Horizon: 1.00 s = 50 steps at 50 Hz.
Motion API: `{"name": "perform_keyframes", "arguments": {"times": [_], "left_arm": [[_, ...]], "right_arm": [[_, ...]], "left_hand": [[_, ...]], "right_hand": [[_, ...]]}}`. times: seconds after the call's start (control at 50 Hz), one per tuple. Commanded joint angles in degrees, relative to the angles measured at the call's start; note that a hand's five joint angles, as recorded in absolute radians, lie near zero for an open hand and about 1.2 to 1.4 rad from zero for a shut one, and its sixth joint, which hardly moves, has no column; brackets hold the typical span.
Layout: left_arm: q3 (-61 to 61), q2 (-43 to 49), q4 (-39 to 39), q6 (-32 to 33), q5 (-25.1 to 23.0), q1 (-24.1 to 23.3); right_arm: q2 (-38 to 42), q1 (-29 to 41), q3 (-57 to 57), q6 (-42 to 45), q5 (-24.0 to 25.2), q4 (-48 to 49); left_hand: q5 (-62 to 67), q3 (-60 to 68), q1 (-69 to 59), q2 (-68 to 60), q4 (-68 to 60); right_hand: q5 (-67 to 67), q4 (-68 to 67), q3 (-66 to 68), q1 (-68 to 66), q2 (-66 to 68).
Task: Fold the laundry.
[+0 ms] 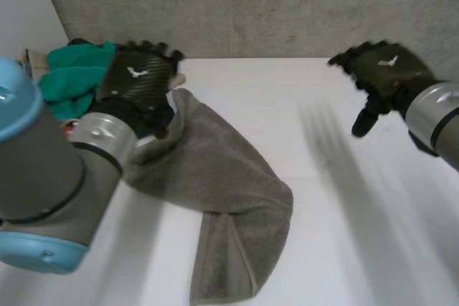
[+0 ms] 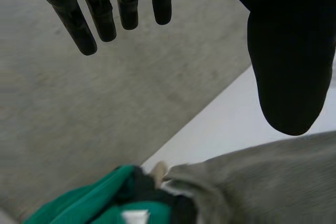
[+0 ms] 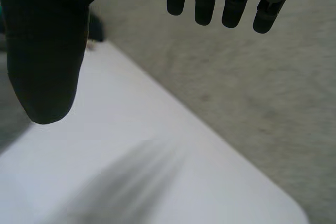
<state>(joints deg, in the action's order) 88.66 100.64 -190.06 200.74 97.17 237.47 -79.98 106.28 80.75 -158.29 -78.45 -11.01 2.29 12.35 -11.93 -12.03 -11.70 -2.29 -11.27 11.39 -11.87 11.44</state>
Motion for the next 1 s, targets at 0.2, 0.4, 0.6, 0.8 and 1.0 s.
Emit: {"name": "perform_keyframes", "arguments": {"times": [0.2,0.4,0.6,0.8,1.0], "left_arm": [[2.9,10.5,-1.3,6.9,-19.7,20.6],[0.2,19.8,-0.6,15.7,-21.3,23.6],[-4.7,27.8,4.3,16.1,-21.4,22.8],[-4.4,18.0,4.0,9.4,-20.5,19.9],[-1.4,-8.7,3.9,-7.1,-20.6,17.3]], "right_arm": [[6.1,17.1,9.1,-4.0,-2.9,0.1],[14.1,21.0,12.2,-3.9,-10.0,13.4],[19.2,21.9,11.1,-3.1,-10.7,17.6],[12.5,21.2,10.0,-2.0,-10.7,17.6],[-0.8,13.2,1.9,11.8,-10.3,15.6]], "left_hand": [[1.1,1.1,-1.5,-1.4,-1.7],[1.6,1.6,-2.0,-1.9,-2.2],[27.7,27.7,-28.1,-28.0,-28.3],[67.7,67.6,-68.1,-68.0,-68.3],[67.7,67.6,-68.1,-68.0,-68.3]], "right_hand": [[2.3,1.3,-1.4,1.9,-1.4],[-0.1,-1.2,1.0,-0.6,1.0],[-24.3,-25.3,25.2,-24.7,25.1],[-67.7,-68.7,68.6,-68.1,68.6],[-67.7,-68.7,68.6,-68.1,68.6]]}}
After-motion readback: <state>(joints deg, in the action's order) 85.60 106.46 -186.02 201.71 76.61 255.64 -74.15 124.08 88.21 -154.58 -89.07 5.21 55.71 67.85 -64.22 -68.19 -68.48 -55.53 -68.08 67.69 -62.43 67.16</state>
